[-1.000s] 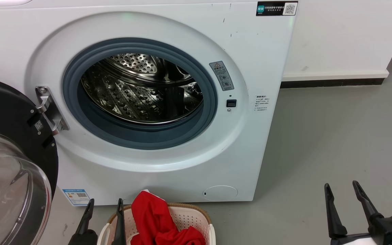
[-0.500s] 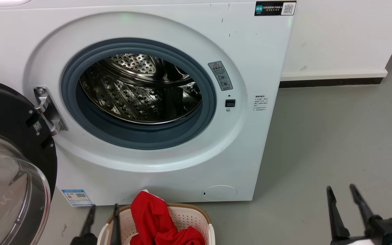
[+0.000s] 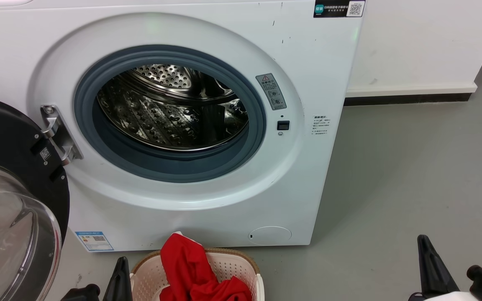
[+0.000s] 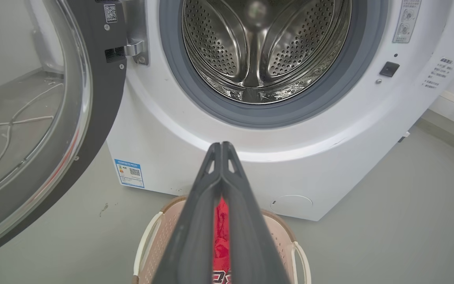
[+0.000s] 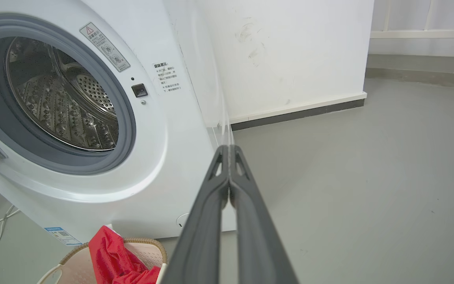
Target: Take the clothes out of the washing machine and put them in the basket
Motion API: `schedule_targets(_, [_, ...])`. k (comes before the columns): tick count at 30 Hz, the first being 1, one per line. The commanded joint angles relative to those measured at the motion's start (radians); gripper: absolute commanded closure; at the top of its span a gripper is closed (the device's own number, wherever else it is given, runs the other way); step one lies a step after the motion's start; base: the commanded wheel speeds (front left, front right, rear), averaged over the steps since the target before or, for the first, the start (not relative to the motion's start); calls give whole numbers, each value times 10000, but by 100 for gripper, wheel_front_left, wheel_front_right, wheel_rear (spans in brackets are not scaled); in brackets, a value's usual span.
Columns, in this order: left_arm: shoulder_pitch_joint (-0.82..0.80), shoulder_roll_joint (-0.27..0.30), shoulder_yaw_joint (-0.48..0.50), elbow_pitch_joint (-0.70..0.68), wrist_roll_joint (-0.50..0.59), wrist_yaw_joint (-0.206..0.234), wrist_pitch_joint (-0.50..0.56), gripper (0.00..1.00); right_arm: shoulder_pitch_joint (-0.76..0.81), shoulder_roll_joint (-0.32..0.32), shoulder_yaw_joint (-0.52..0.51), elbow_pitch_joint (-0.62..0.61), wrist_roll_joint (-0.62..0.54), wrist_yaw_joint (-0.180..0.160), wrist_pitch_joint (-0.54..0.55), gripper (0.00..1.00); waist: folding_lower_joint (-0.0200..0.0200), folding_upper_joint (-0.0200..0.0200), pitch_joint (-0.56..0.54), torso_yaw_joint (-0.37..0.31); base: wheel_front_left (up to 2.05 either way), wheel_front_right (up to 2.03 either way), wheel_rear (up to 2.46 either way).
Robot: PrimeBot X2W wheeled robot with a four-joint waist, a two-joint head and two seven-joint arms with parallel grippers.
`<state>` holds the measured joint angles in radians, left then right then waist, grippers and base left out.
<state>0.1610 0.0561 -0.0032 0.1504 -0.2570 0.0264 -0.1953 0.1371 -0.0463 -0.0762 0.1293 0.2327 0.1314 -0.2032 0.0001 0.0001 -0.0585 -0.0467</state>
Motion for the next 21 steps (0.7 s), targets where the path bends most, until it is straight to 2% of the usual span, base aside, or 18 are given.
schedule_targets(1, [-290, 19, 49, -119, -322, -47, 46, 100, -348, -17, -25, -105, 360, -1, 45, 100, 0, -1, 4, 3, 0, 0, 0])
schedule_targets(21, [-938, -1, 331, 136, -3860, -458, 838, 100, -946, -27, -116, 214, 3952, -3, 879, 100, 0, -1, 113, 86, 0, 0, 0])
